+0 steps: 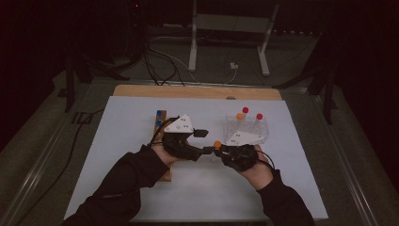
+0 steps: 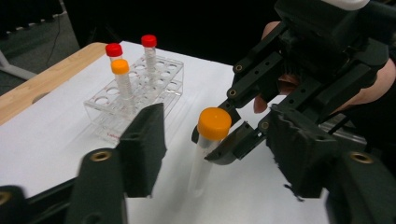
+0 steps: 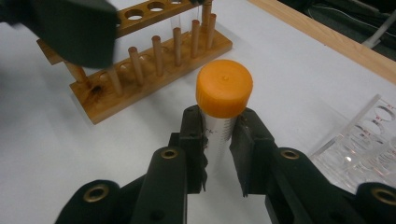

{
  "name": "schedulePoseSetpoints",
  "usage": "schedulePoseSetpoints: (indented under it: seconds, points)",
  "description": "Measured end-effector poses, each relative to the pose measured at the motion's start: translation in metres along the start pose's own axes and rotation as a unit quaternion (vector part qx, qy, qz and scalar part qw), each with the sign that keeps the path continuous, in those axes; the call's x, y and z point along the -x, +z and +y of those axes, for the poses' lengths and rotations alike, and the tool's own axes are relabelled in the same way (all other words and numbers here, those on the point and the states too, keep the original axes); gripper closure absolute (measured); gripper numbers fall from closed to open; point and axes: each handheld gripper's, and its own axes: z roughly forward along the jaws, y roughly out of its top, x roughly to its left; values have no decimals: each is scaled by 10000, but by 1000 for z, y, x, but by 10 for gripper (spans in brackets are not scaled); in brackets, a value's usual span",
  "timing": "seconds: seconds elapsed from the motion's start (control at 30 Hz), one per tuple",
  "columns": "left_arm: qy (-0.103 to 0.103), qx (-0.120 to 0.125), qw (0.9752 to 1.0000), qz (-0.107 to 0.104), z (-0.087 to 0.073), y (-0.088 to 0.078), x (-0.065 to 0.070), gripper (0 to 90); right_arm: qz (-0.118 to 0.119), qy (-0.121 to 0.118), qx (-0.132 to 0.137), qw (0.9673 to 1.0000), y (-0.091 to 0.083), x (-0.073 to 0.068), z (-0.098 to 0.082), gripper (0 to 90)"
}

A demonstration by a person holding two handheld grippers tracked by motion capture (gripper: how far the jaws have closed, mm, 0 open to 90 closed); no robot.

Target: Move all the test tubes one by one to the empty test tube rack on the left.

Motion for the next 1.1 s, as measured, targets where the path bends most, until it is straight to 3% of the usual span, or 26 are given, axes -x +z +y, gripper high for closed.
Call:
schedulePoseSetpoints:
  seconds: [0.37,0.83,1.1]
  points:
    - [14,-46,10000,-12,4,15,1,599,22,7,9,10000,0,0,0,750]
    - [54,-184,9998,23,3,26,1,694,-13,25,46,10000,-3,2,1,749]
    - [84,-213,9997,5,2,29,1,705,1,18,23,10000,-2,2,0,750]
